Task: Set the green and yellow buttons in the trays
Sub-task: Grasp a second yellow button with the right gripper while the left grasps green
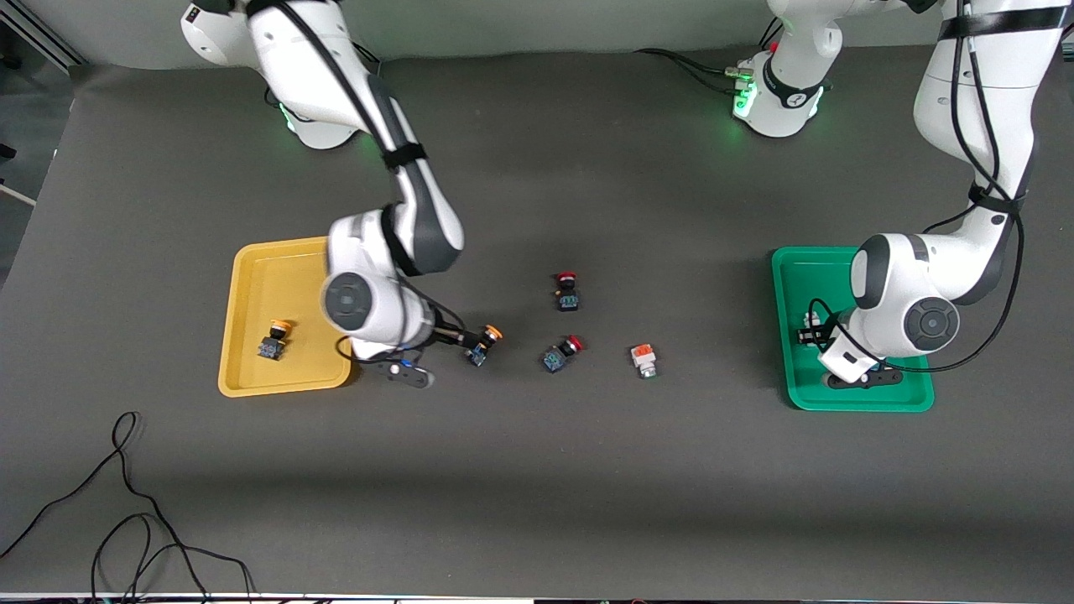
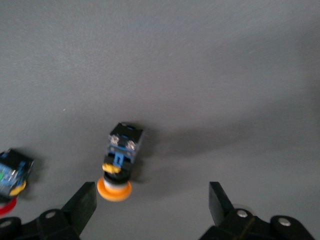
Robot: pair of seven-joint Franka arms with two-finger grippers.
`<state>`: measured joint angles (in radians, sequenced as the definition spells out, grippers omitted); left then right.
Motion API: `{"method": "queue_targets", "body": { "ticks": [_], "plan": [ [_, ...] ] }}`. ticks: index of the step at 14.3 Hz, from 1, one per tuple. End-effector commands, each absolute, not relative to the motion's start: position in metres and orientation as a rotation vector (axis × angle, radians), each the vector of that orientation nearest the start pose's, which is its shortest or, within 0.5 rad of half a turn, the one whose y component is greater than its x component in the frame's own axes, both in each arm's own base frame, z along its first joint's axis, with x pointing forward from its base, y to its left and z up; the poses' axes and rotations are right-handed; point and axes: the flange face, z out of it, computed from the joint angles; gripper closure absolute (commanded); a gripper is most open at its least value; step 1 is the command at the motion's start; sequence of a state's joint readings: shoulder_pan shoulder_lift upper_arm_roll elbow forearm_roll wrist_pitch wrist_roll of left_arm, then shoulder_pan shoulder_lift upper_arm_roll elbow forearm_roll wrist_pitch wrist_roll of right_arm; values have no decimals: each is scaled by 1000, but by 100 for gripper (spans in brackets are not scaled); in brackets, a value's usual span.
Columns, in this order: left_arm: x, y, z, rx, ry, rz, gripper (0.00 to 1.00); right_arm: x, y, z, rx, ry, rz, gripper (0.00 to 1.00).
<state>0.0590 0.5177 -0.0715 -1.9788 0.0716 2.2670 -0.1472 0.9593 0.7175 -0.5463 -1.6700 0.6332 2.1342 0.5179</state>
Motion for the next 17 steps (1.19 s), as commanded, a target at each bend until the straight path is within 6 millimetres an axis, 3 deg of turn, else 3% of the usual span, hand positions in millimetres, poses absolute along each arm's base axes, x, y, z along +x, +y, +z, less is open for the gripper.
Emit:
{"method": "queue_targets", "body": {
  "ticks": [1, 4, 5, 6, 7, 8, 11, 13, 15, 17],
  "plan": [
    [598, -3, 237, -3067, -101, 375, 0, 592, 343, 192, -2966, 664, 199, 0],
    [610, -2, 321, -3055, -116, 434, 0, 589, 362, 170, -2929, 675, 226, 0],
    [616, -6, 343, -3053, -114, 440, 0, 589, 365, 167, -2932, 672, 223, 9],
    [621, -15, 360, -3057, -129, 426, 0, 589, 365, 164, -2934, 672, 225, 27],
    [624, -32, 368, -3078, -155, 415, 0, 589, 365, 163, -2937, 669, 225, 58],
    [625, -50, 373, -3091, -181, 398, 0, 589, 365, 163, -2936, 672, 225, 100],
    [629, -144, 383, -3127, -180, 305, 0, 594, 360, 170, -2927, 677, 219, 100],
    [625, -211, 373, -3149, -147, 217, 0, 599, 353, 185, -2920, 665, 222, 100],
    [615, -268, 362, -3161, -163, 121, 0, 612, 321, 218, -2918, 642, 298, 100],
    [606, -307, 338, -3159, -294, 106, 0, 625, 268, 269, -2923, 554, 378, 100]
  ]
}}
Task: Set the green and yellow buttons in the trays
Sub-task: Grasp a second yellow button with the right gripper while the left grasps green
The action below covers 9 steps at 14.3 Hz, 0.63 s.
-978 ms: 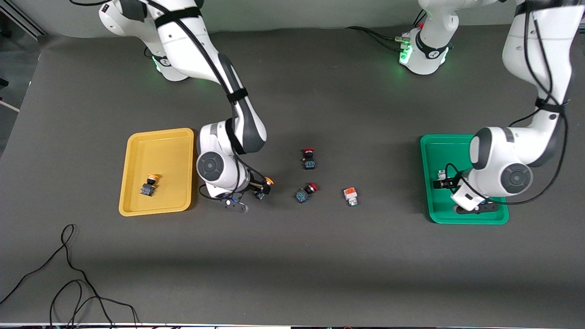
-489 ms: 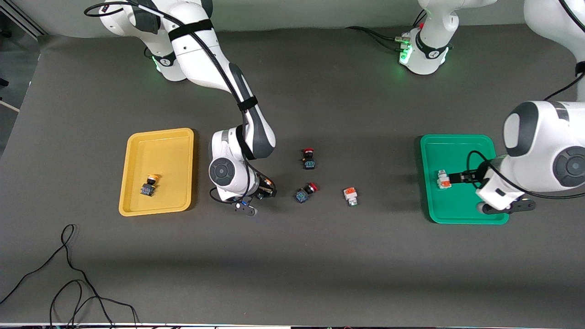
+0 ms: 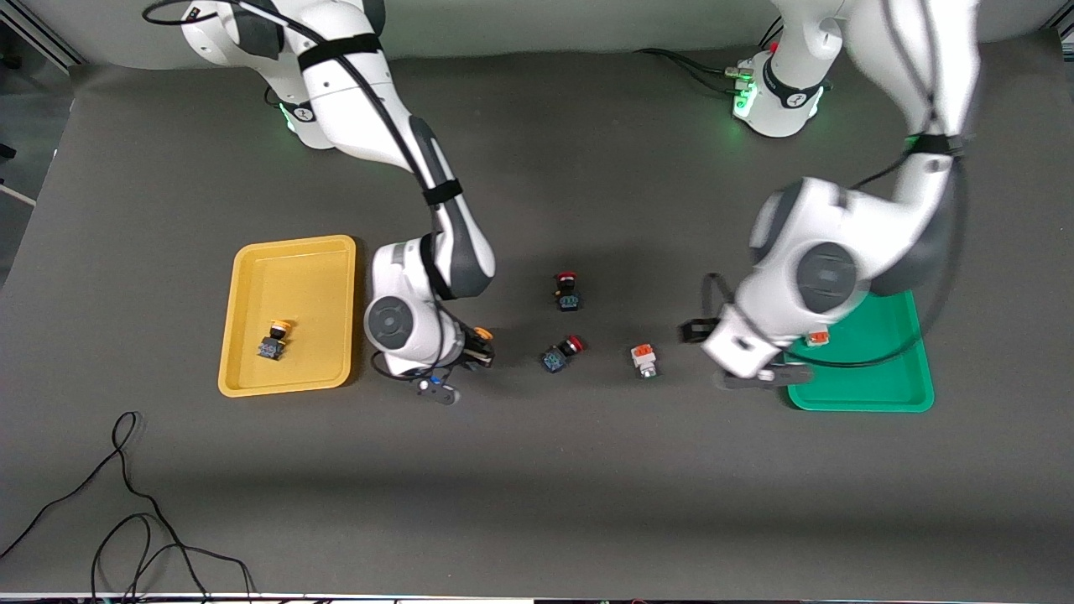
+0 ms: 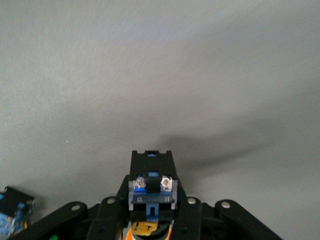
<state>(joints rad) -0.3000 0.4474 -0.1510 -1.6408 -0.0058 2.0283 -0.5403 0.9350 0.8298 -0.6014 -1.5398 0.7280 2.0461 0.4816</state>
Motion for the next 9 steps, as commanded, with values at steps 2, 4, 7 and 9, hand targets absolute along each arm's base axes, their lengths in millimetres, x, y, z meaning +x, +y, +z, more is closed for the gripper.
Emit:
{"method": "queue_targets", "body": {
  "ticks": [2, 4, 7, 9],
  "plan": [
    [598, -331, 300, -3118, -480, 136, 0, 632, 214, 310, -2940, 501, 429, 100],
    [591, -349, 263, -3095, -575, 144, 0, 632, 161, 332, -3011, 424, 465, 100],
    [593, -350, 220, -3089, -574, 123, 0, 615, 108, 320, -3020, 370, 515, 100],
    [593, -347, 198, -3074, -538, 96, 0, 598, 76, 286, -3036, 334, 466, 100]
  ]
}}
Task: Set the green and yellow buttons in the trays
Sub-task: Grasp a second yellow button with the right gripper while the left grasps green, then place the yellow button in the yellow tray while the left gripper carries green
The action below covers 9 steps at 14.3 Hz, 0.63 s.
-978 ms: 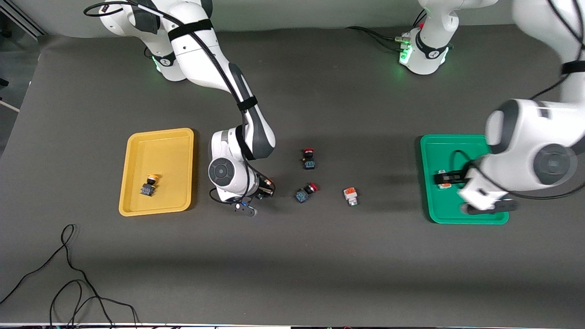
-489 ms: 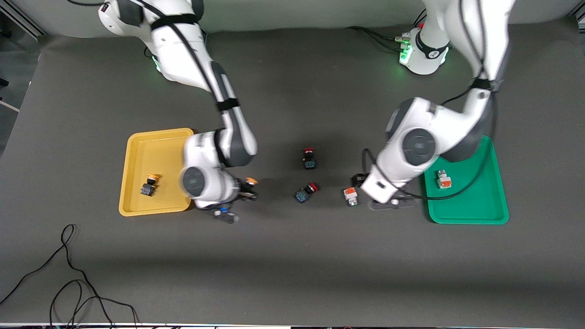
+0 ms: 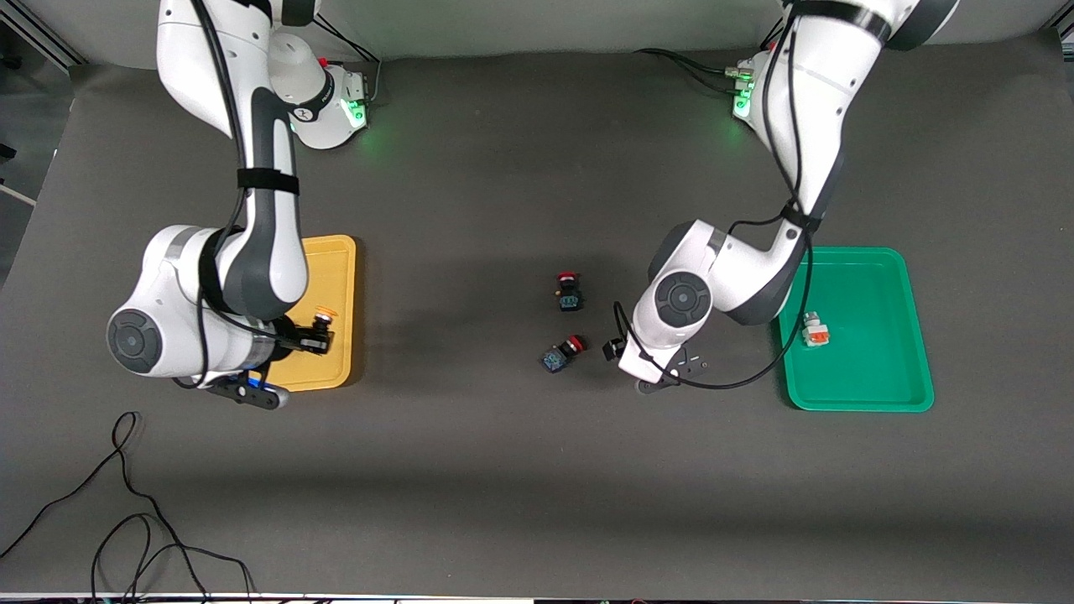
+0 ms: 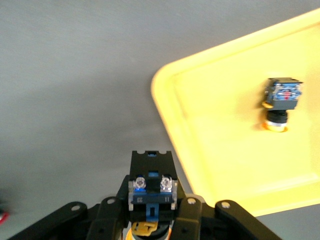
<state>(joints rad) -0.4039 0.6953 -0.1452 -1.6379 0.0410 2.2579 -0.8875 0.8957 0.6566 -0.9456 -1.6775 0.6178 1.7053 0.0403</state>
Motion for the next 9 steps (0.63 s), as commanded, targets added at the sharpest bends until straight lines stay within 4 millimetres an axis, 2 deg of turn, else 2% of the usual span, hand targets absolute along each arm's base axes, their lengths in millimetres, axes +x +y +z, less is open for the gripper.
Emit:
{"method": "queue_targets", "body": {
  "ticks": [1, 2, 3, 4, 5, 7, 9],
  "plan": [
    [594, -346, 192, -3074, -534, 88, 0, 587, 69, 265, -3060, 302, 408, 100],
    [595, -345, 191, -3079, -533, 78, 0, 580, 60, 251, -3087, 271, 361, 100],
    [596, -345, 190, -3085, -523, 72, 6, 574, 50, 237, -3109, 241, 343, 100],
    [596, -345, 187, -3080, -504, 65, 19, 566, 43, 226, -3123, 221, 330, 100],
    [595, -344, 185, -3065, -461, 43, 37, 561, 36, 219, -3123, 233, 298, 100],
    [594, -344, 180, -3059, -419, 42, 67, 560, 41, 214, -3111, 208, 298, 100],
    [595, -343, 181, -3066, -383, 42, 89, 560, 42, 215, -3107, 216, 298, 2]
  ]
}}
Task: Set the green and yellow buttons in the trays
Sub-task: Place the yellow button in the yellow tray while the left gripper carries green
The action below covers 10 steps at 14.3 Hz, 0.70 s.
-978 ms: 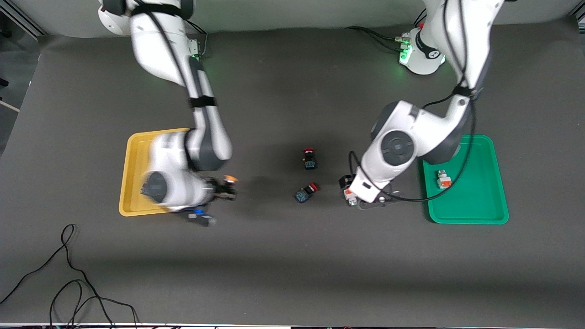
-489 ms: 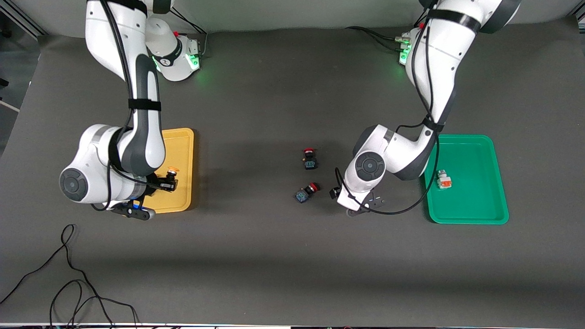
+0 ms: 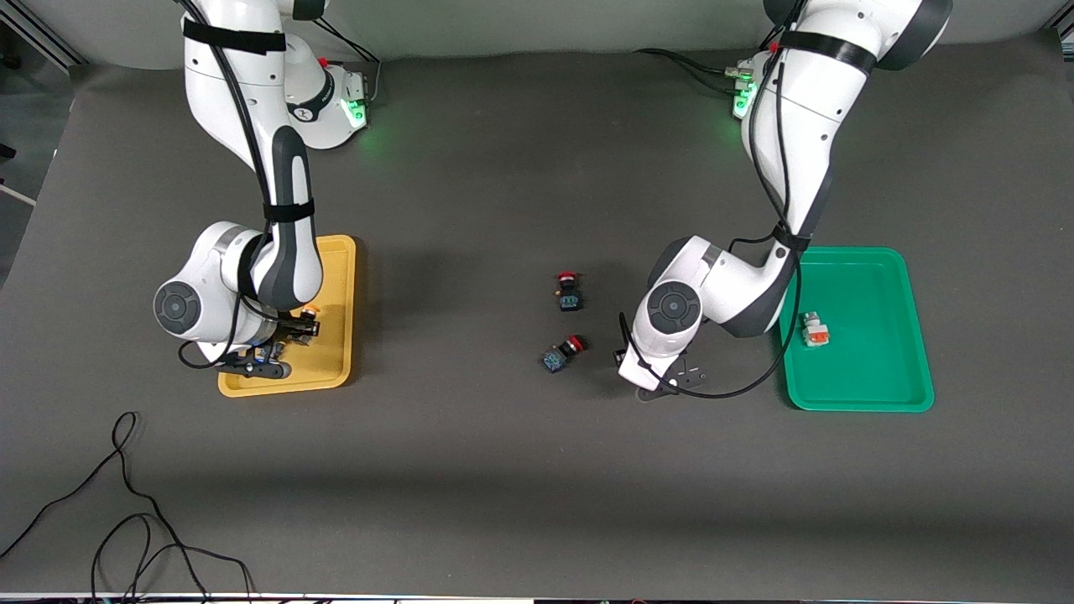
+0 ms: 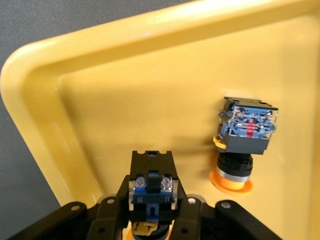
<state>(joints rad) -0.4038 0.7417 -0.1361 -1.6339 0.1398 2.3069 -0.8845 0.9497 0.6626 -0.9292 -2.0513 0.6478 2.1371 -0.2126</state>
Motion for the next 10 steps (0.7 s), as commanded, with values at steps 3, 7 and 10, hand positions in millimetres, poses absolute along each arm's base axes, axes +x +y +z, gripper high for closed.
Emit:
{"method": "queue_targets", "body": {
  "ticks": [3, 7, 10],
  "plan": [
    [606, -338, 212, -3069, -401, 29, 93, 564, 47, 224, -3089, 198, 293, 0],
    [617, -315, 340, -3113, -354, 189, 93, 580, 50, 269, -3033, 178, 257, 0],
    [614, -262, 408, -3163, -188, 313, 93, 603, 50, 333, -3002, 144, 272, 0]
  ]
}}
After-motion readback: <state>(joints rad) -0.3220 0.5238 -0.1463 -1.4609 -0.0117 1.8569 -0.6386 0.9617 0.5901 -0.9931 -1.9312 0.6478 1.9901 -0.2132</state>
